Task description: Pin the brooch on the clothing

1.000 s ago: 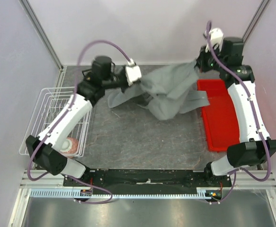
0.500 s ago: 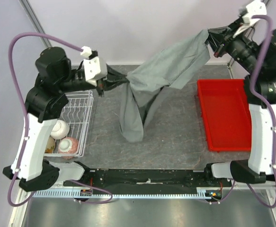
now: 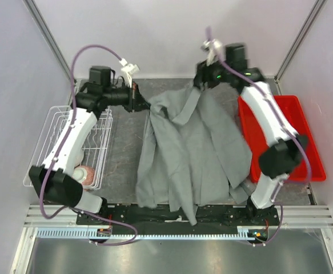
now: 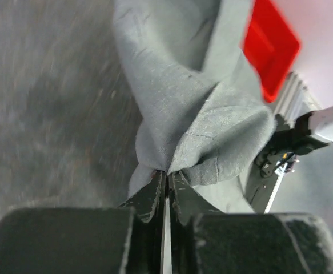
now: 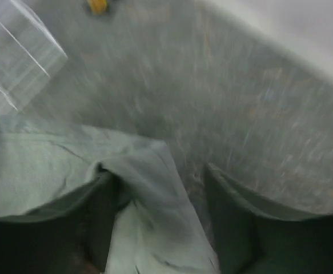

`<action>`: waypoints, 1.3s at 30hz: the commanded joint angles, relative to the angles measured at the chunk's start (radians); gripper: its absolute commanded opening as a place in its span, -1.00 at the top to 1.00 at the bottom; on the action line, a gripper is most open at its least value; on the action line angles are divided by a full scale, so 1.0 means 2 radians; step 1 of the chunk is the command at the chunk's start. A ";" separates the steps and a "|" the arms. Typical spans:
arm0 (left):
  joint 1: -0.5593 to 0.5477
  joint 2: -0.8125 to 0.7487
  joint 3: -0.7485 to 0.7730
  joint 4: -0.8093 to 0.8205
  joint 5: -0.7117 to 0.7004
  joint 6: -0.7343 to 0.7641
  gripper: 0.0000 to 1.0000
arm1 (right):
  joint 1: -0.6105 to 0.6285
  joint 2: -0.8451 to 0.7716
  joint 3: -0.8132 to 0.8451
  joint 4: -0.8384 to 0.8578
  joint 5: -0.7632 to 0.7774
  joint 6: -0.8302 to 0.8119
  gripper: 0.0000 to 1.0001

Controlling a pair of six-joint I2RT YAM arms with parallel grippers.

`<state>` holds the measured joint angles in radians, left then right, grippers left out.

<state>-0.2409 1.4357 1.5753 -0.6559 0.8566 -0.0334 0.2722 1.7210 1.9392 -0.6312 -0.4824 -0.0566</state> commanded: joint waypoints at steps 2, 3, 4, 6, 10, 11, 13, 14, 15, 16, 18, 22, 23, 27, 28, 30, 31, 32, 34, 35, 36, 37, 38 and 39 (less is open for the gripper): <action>0.015 0.022 -0.077 -0.014 -0.111 -0.046 0.46 | 0.017 0.110 0.037 -0.129 0.104 -0.037 -0.69; 0.020 0.022 -0.087 -0.013 -0.121 -0.045 0.32 | 0.015 0.107 0.031 -0.136 0.111 -0.048 -0.74; 0.025 0.022 -0.103 -0.007 -0.136 -0.042 0.20 | 0.010 0.103 0.008 -0.145 0.123 -0.059 -0.80; 0.040 0.018 -0.116 0.003 -0.143 -0.037 -0.08 | 0.007 0.078 -0.031 -0.145 0.124 -0.087 -0.81; 0.048 0.022 -0.122 0.013 -0.142 -0.006 -0.25 | 0.007 0.042 -0.146 -0.135 0.113 -0.108 -0.75; 0.046 0.020 -0.124 0.020 -0.132 0.016 -0.28 | 0.007 0.027 -0.163 -0.130 0.100 -0.110 -0.73; 0.043 0.020 -0.134 0.030 -0.094 0.062 -0.29 | 0.012 0.018 -0.202 -0.114 0.088 -0.117 -0.68; 0.038 0.022 -0.137 0.032 -0.083 0.109 -0.29 | 0.014 0.013 -0.212 -0.110 0.084 -0.120 -0.66; 0.035 0.031 -0.139 0.028 -0.079 0.131 -0.30 | 0.018 0.013 -0.220 -0.106 0.081 -0.120 -0.65; 0.033 0.038 -0.134 0.024 -0.079 0.164 -0.30 | 0.025 0.015 -0.230 -0.102 0.079 -0.120 -0.63; 0.028 0.064 -0.128 0.017 -0.078 0.181 -0.30 | 0.033 0.022 -0.238 -0.089 0.081 -0.114 -0.60; 0.027 0.107 -0.105 0.020 -0.074 0.154 -0.26 | 0.062 0.038 -0.252 -0.053 0.091 -0.091 -0.46; 0.027 0.112 -0.103 0.021 -0.067 0.146 -0.25 | 0.068 0.046 -0.255 -0.047 0.095 -0.087 -0.43; 0.027 0.127 -0.107 0.039 -0.052 0.108 -0.22 | 0.104 0.067 -0.268 -0.002 0.122 -0.065 -0.37; 0.027 0.128 -0.109 0.041 -0.052 0.100 -0.22 | 0.109 0.079 -0.269 0.005 0.144 -0.061 -0.36; 0.027 0.127 -0.114 0.046 -0.057 0.094 -0.22 | 0.116 0.090 -0.271 0.023 0.164 -0.053 -0.33; 0.028 0.126 -0.116 0.048 -0.058 0.093 -0.22 | 0.119 0.102 -0.270 0.028 0.182 -0.051 -0.32; 0.028 0.124 -0.116 0.050 -0.059 0.090 -0.23 | 0.120 0.107 -0.270 0.032 0.190 -0.051 -0.32; 0.028 0.124 -0.118 0.053 -0.061 0.080 -0.25 | 0.126 0.123 -0.271 0.039 0.200 -0.051 -0.21; 0.029 0.123 -0.119 0.054 -0.060 0.080 -0.25 | 0.128 0.129 -0.271 0.039 0.213 -0.052 -0.12; 0.029 0.122 -0.117 0.054 -0.053 0.080 -0.25 | 0.130 0.132 -0.269 0.037 0.216 -0.052 0.25; 0.029 0.121 -0.117 0.054 -0.044 0.086 -0.26 | 0.130 0.134 -0.267 0.033 0.213 -0.053 0.55; 0.029 0.117 -0.118 0.053 -0.034 0.093 -0.26 | 0.129 0.132 -0.264 0.028 0.214 -0.054 0.89; 0.028 0.115 -0.120 0.053 -0.014 0.102 -0.26 | 0.130 0.127 -0.256 0.018 0.216 -0.057 1.00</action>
<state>-0.1871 1.7042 1.3293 -0.5873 0.7200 0.1638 0.5274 1.9862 1.4006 -0.5976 -0.1055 -0.1776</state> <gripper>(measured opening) 0.627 0.129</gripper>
